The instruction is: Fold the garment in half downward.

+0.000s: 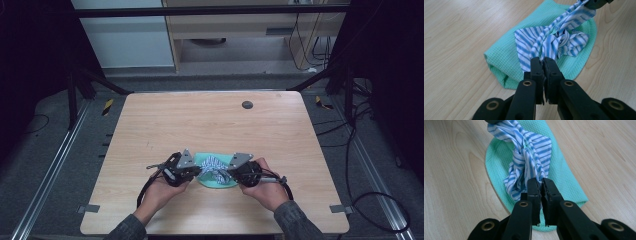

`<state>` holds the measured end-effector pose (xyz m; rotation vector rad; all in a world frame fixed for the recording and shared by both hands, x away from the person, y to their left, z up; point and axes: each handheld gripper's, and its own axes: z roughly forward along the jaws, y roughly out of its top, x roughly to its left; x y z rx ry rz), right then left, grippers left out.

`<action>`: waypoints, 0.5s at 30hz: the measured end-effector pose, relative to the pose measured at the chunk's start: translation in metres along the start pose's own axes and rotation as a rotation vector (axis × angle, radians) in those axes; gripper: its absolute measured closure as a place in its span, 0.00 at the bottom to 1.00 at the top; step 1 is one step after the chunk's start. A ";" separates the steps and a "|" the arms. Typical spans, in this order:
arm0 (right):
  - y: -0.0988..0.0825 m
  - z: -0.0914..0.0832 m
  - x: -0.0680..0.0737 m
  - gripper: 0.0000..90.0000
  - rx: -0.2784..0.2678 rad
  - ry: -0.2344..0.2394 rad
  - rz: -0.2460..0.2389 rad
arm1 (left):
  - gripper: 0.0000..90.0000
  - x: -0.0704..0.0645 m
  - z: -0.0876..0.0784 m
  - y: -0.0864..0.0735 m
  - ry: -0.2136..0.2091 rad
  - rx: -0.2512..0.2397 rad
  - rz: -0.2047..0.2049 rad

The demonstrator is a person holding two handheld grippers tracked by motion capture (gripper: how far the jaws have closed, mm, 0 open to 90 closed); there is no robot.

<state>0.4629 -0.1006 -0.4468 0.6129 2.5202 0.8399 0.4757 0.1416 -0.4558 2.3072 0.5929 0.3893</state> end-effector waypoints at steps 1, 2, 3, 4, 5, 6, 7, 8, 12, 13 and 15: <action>-0.001 -0.001 0.001 0.95 0.000 0.001 -0.004 | 0.97 -0.001 0.000 -0.001 -0.001 0.000 0.003; -0.002 -0.001 0.002 0.96 0.002 0.006 -0.009 | 0.97 -0.002 -0.001 -0.002 -0.005 0.001 0.005; -0.003 0.000 0.003 0.96 0.006 0.008 -0.015 | 0.97 -0.002 -0.001 -0.003 -0.009 0.000 0.007; -0.003 0.000 0.003 0.96 0.006 0.008 -0.015 | 0.97 -0.002 -0.001 -0.003 -0.009 0.000 0.007; -0.005 0.000 0.005 0.96 0.016 0.016 -0.019 | 0.97 -0.003 -0.001 -0.005 -0.013 0.002 0.012; -0.005 0.000 0.005 0.96 0.016 0.016 -0.019 | 0.97 -0.003 -0.001 -0.005 -0.013 0.002 0.012; -0.007 0.001 0.007 0.96 0.022 0.027 -0.026 | 0.97 -0.004 0.001 -0.008 -0.024 0.001 0.002; -0.007 0.001 0.007 0.96 0.022 0.027 -0.026 | 0.97 -0.004 0.001 -0.008 -0.024 0.001 0.002; -0.011 0.003 0.011 0.97 0.041 0.034 -0.041 | 0.97 -0.006 0.006 -0.010 -0.017 0.027 0.024; -0.011 0.003 0.012 0.97 0.042 0.037 -0.043 | 0.97 -0.007 0.006 -0.011 -0.016 0.027 0.024; -0.011 0.003 0.014 0.97 0.045 0.034 -0.047 | 0.97 -0.007 0.006 -0.012 -0.015 0.022 0.017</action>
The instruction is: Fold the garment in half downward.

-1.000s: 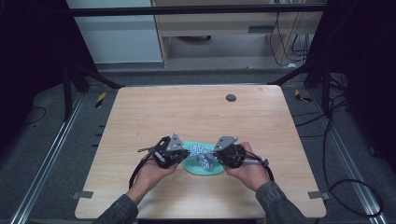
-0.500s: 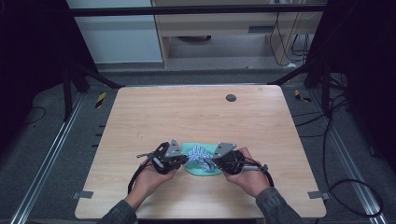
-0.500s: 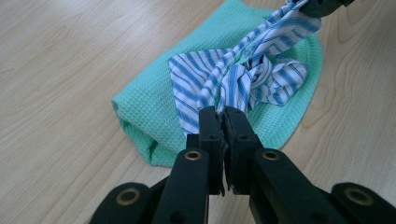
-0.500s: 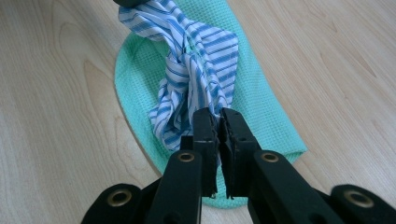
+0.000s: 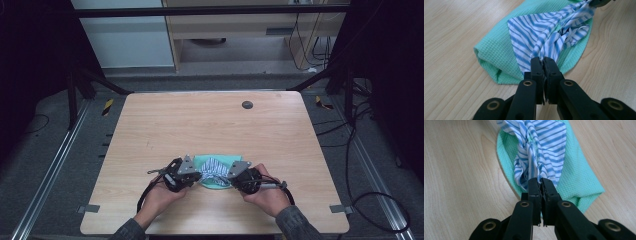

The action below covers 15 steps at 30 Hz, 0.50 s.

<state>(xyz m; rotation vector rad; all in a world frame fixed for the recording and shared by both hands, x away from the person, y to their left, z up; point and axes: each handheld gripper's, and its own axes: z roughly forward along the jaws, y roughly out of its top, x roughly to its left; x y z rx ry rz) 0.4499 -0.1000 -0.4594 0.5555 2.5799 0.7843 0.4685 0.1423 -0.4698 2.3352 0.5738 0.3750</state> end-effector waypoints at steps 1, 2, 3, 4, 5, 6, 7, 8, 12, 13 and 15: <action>0.000 0.000 0.001 0.97 0.000 0.001 -0.002 | 0.97 0.000 0.000 0.000 0.000 0.000 0.000; -0.001 0.000 0.002 0.97 0.001 0.005 -0.008 | 0.97 -0.001 0.000 -0.002 0.000 -0.007 -0.006; -0.001 0.000 0.002 0.97 0.001 0.005 -0.008 | 0.97 -0.001 0.000 -0.002 0.000 -0.007 -0.006; -0.002 0.001 0.005 0.97 0.007 0.006 -0.009 | 0.97 -0.002 -0.001 -0.005 -0.004 -0.009 -0.011; -0.002 0.001 0.005 0.97 0.007 0.006 -0.009 | 0.97 -0.002 -0.001 -0.005 -0.004 -0.009 -0.011; -0.003 0.002 0.007 0.97 0.010 0.011 -0.017 | 0.97 -0.003 0.000 -0.007 -0.008 -0.007 -0.011; -0.003 0.002 0.007 0.97 0.010 0.011 -0.017 | 0.97 -0.003 0.000 -0.007 -0.008 -0.007 -0.011; -0.003 0.002 0.009 0.97 0.015 0.008 -0.022 | 0.97 -0.003 0.000 -0.008 -0.010 -0.010 -0.015; -0.005 0.002 0.014 0.97 0.023 0.006 -0.024 | 0.97 -0.006 -0.002 -0.010 -0.017 -0.019 -0.021; -0.005 0.001 0.016 0.97 0.027 0.005 -0.018 | 0.96 -0.008 -0.004 -0.010 -0.015 -0.025 -0.019; -0.005 0.000 0.017 0.97 0.028 0.007 -0.023 | 0.92 -0.008 -0.006 -0.010 -0.012 -0.032 -0.018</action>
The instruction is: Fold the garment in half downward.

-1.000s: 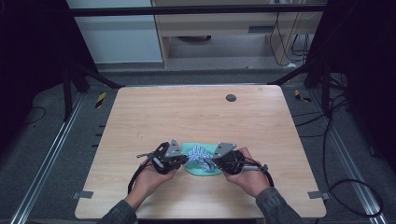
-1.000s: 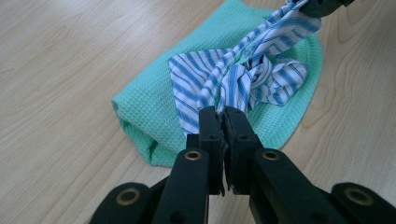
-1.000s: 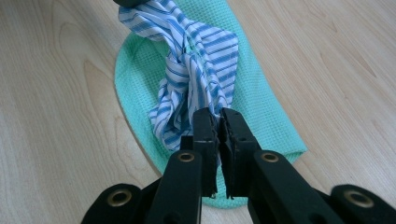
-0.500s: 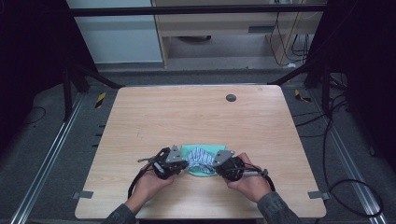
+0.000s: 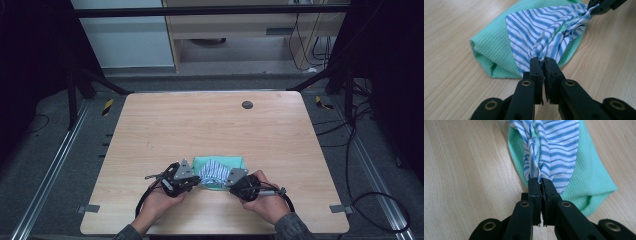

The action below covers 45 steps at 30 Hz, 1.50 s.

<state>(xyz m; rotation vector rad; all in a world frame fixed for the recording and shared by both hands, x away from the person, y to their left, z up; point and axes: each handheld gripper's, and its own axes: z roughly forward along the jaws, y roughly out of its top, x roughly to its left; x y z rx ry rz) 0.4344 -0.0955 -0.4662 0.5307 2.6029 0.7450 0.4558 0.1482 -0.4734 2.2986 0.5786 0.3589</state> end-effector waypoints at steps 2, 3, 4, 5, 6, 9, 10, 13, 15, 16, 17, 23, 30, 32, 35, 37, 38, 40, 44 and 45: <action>-0.001 0.000 0.001 0.96 -0.002 0.003 0.009 | 0.81 -0.001 -0.006 0.000 0.016 -0.043 -0.031; -0.001 0.000 0.001 0.96 -0.002 0.003 0.009 | 0.77 -0.001 -0.006 0.000 0.016 -0.043 -0.031; -0.002 0.000 0.000 0.96 -0.006 0.008 0.005 | 0.77 -0.002 -0.008 0.000 0.021 -0.053 -0.031; -0.003 0.001 0.000 0.96 -0.006 0.012 0.008 | 0.66 -0.002 -0.010 0.000 0.034 -0.071 -0.021; -0.003 0.001 0.000 0.96 -0.006 0.012 0.008 | 0.59 -0.002 -0.010 0.000 0.034 -0.071 -0.021; -0.003 0.001 -0.001 0.96 -0.012 0.016 0.010 | 0.49 0.000 -0.003 0.000 0.040 -0.063 -0.022; -0.003 0.002 0.000 0.96 -0.011 0.017 0.009 | 0.49 0.000 -0.001 0.000 0.037 -0.054 -0.020; -0.003 0.001 0.001 0.96 -0.004 0.019 0.004 | 0.59 -0.004 0.003 -0.001 0.027 -0.031 0.014; -0.004 0.001 0.001 0.96 0.000 0.019 0.002 | 0.78 -0.006 0.004 -0.003 0.027 -0.016 0.039; -0.005 0.001 0.001 0.96 0.002 0.022 0.003 | 0.81 -0.007 0.005 -0.005 0.024 -0.008 0.033; -0.005 0.001 0.001 0.96 0.004 0.021 0.005 | 0.91 -0.007 0.006 -0.006 0.017 0.008 0.043; -0.011 0.002 0.005 0.92 0.001 0.032 0.016 | 0.92 -0.009 0.005 -0.011 -0.005 0.013 0.023; -0.022 -0.008 0.005 0.56 -0.042 0.006 0.101 | 0.40 -0.008 -0.010 -0.017 0.026 -0.030 -0.040; -0.029 -0.011 0.004 0.45 -0.045 -0.008 0.122 | 0.34 -0.005 -0.015 -0.019 0.041 -0.035 -0.051; -0.044 -0.016 -0.002 0.29 -0.060 -0.061 0.176 | 0.25 0.006 -0.018 -0.025 0.062 -0.029 -0.100; -0.050 -0.018 -0.007 0.26 -0.060 -0.081 0.198 | 0.21 0.013 -0.018 -0.029 0.083 -0.025 -0.130; -0.050 -0.018 -0.007 0.26 -0.060 -0.081 0.198 | 0.19 0.013 -0.018 -0.029 0.083 -0.025 -0.130; -0.062 -0.020 -0.016 0.22 -0.054 -0.110 0.240 | 0.16 0.024 -0.019 -0.035 0.103 -0.017 -0.169; -0.070 -0.021 -0.025 0.18 -0.054 -0.132 0.293 | 0.13 0.034 -0.021 -0.040 0.129 -0.008 -0.203; -0.075 -0.022 -0.031 0.15 -0.054 -0.149 0.333 | 0.13 0.037 -0.022 -0.042 0.145 -0.010 -0.216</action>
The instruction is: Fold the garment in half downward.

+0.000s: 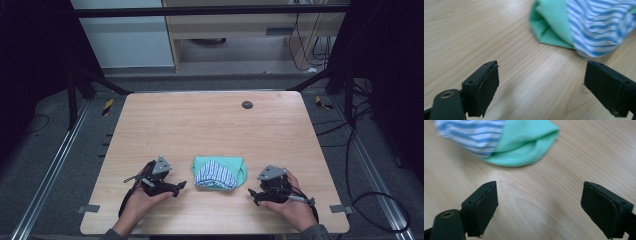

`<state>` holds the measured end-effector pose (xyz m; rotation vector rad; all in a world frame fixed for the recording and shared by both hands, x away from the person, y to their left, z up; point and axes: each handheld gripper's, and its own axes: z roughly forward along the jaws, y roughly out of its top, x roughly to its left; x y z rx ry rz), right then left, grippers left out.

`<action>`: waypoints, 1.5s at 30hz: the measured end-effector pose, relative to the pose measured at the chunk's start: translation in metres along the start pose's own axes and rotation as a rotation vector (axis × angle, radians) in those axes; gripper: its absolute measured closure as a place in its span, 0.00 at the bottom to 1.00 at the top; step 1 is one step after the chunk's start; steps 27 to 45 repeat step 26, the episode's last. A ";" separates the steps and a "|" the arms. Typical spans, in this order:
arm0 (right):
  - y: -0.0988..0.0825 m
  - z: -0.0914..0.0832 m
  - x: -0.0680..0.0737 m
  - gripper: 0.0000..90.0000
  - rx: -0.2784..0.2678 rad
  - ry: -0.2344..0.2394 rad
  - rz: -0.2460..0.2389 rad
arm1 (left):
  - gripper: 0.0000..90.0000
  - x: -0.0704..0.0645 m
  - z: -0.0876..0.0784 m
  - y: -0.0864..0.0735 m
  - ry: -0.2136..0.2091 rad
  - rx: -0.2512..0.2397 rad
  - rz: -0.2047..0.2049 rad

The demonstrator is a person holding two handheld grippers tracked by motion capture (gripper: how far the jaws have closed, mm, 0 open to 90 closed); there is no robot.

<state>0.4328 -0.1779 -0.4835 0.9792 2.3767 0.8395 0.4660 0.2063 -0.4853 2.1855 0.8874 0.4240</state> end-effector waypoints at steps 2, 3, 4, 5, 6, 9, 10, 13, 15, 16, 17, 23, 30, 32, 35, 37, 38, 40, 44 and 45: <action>-0.003 0.001 -0.009 0.12 -0.003 -0.021 0.049 | 0.11 0.011 -0.001 -0.003 0.023 -0.007 -0.044; -0.003 0.001 -0.009 0.12 -0.003 -0.021 0.049 | 0.11 0.011 -0.001 -0.003 0.023 -0.007 -0.044; -0.004 0.002 -0.012 0.11 -0.004 -0.028 0.069 | 0.11 0.015 -0.001 -0.005 0.034 -0.012 -0.061; -0.006 0.003 -0.017 0.09 -0.006 -0.040 0.107 | 0.10 0.019 -0.001 -0.006 0.049 -0.011 -0.064; -0.008 0.005 -0.020 0.08 -0.006 -0.049 0.141 | 0.09 0.023 -0.001 -0.007 0.064 -0.008 -0.071; -0.014 0.012 -0.033 0.07 0.009 -0.106 0.261 | 0.08 0.037 -0.001 -0.015 0.106 -0.011 -0.127; -0.017 0.014 -0.036 0.07 0.005 -0.119 0.286 | 0.08 0.040 -0.001 -0.017 0.115 -0.007 -0.138; -0.022 0.021 -0.043 0.05 0.005 -0.151 0.356 | 0.08 0.046 0.001 -0.021 0.123 -0.003 -0.160; -0.025 0.025 -0.048 0.04 -0.020 -0.163 0.393 | 0.08 0.048 0.002 -0.021 0.130 -0.003 -0.164; -0.026 0.027 -0.049 0.04 -0.033 -0.182 0.396 | 0.08 0.050 0.004 -0.023 0.141 0.004 -0.162; -0.025 0.028 -0.050 0.03 -0.036 -0.184 0.411 | 0.08 0.051 0.006 -0.024 0.142 0.008 -0.160; -0.021 0.033 -0.051 0.00 -0.019 -0.223 0.444 | 0.04 0.051 0.009 -0.024 0.156 0.026 -0.144; -0.021 0.033 -0.050 0.00 -0.020 -0.225 0.449 | 0.04 0.050 0.009 -0.025 0.165 0.029 -0.157; -0.021 0.033 -0.050 0.00 -0.020 -0.225 0.449 | 0.04 0.050 0.009 -0.025 0.165 0.029 -0.157; -0.021 0.033 -0.050 0.00 -0.020 -0.225 0.449 | 0.04 0.050 0.009 -0.025 0.165 0.029 -0.157; -0.021 0.033 -0.050 0.00 -0.020 -0.225 0.449 | 0.04 0.050 0.009 -0.025 0.165 0.029 -0.157; -0.021 0.033 -0.050 0.00 -0.020 -0.225 0.449 | 0.04 0.050 0.009 -0.025 0.165 0.029 -0.157; -0.021 0.033 -0.050 0.00 -0.020 -0.225 0.449 | 0.04 0.050 0.009 -0.025 0.165 0.029 -0.157; -0.021 0.033 -0.050 0.00 -0.020 -0.225 0.449 | 0.04 0.050 0.009 -0.025 0.165 0.029 -0.157; -0.021 0.033 -0.050 0.00 -0.020 -0.225 0.449 | 0.04 0.050 0.009 -0.025 0.165 0.029 -0.157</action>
